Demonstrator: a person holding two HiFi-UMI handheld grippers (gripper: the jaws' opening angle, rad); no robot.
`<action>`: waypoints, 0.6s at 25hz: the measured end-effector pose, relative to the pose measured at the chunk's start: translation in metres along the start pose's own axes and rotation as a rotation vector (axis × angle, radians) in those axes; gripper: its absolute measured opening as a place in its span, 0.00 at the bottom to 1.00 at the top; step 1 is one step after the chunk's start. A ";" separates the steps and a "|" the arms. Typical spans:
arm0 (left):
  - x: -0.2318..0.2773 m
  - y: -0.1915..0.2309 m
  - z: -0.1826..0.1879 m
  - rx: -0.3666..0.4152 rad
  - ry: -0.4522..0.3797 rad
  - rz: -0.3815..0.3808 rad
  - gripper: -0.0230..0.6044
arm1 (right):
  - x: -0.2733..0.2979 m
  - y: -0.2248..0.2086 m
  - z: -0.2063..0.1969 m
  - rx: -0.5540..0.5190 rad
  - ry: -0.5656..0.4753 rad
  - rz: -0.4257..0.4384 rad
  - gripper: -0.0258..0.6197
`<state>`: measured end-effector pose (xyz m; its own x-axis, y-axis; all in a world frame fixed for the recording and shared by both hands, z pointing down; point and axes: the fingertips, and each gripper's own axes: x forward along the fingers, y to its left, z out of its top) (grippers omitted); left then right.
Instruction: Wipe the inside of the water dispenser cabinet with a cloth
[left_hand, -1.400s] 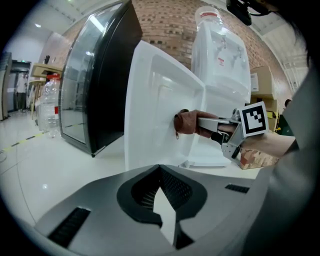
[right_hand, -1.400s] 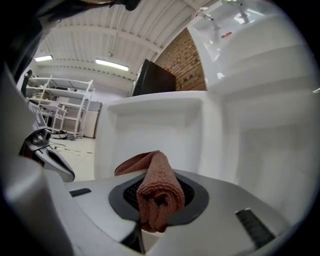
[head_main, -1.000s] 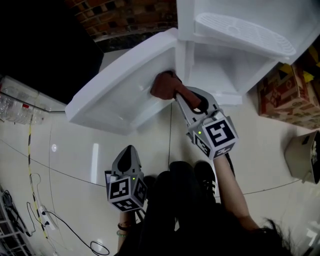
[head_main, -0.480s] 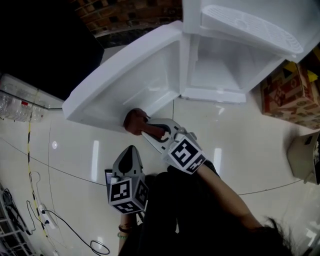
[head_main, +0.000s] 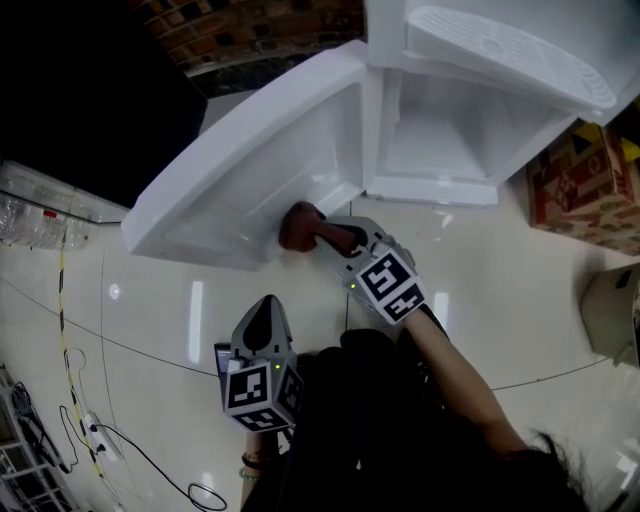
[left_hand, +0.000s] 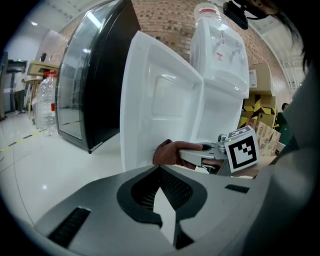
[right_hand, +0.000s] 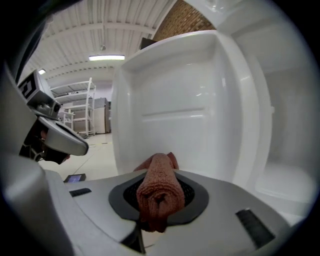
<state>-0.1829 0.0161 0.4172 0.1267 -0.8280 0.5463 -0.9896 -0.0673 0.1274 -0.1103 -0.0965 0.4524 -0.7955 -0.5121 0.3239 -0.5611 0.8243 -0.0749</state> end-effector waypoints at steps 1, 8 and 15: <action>0.001 0.000 0.000 0.002 0.001 -0.001 0.04 | -0.006 -0.017 -0.002 0.017 -0.003 -0.045 0.16; 0.012 -0.003 0.003 0.009 0.007 -0.011 0.04 | -0.057 -0.106 -0.029 0.144 -0.015 -0.286 0.16; 0.020 -0.009 0.004 0.025 0.017 -0.022 0.04 | -0.079 -0.103 -0.036 0.152 -0.032 -0.311 0.16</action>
<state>-0.1722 -0.0022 0.4235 0.1491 -0.8164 0.5578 -0.9879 -0.0994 0.1187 0.0187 -0.1318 0.4688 -0.5867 -0.7423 0.3237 -0.8034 0.5838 -0.1174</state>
